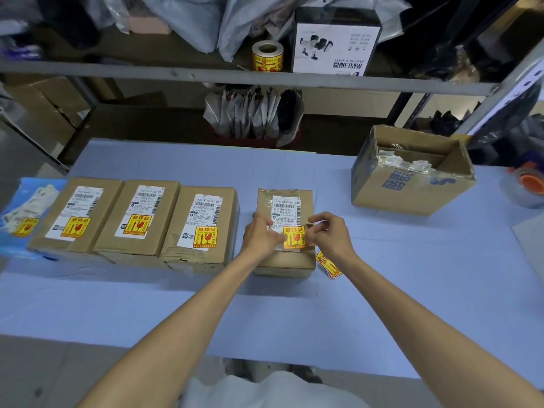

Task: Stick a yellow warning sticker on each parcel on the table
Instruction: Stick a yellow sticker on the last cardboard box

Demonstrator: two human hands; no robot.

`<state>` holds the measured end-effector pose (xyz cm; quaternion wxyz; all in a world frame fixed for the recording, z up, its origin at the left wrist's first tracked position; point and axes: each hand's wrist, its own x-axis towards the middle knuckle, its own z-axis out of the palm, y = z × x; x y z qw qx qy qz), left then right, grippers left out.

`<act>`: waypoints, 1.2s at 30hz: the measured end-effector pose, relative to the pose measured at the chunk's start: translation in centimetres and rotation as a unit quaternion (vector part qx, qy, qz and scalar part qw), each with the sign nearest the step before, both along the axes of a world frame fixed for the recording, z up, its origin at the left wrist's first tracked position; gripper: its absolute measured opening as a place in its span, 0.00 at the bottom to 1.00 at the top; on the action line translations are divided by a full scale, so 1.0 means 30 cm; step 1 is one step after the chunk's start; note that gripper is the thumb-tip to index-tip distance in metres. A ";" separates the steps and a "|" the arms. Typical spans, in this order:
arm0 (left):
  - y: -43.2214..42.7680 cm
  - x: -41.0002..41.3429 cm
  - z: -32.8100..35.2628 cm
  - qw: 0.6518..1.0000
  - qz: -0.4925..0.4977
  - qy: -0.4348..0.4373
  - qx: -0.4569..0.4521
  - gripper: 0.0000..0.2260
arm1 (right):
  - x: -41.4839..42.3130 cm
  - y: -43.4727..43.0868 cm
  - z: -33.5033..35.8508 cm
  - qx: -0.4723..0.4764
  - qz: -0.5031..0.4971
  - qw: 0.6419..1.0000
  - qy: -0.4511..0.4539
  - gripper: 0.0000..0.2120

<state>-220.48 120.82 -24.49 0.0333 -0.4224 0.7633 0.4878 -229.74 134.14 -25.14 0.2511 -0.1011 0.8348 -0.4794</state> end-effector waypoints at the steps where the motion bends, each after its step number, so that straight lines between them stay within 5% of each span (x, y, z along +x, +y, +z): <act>1: 0.002 0.002 0.003 1.000 -0.002 -0.003 -0.002 0.21 | 0.004 0.003 -0.003 0.002 0.002 1.000 0.005 0.10; 27: 0.033 -0.045 0.006 0.987 -0.053 -0.080 -0.127 0.26 | -0.006 -0.010 -0.027 0.059 0.024 0.997 0.043 0.12; 36: -0.002 -0.018 -0.017 0.986 -0.052 -0.066 -0.143 0.28 | -0.010 -0.033 -0.016 0.176 0.008 0.984 0.040 0.18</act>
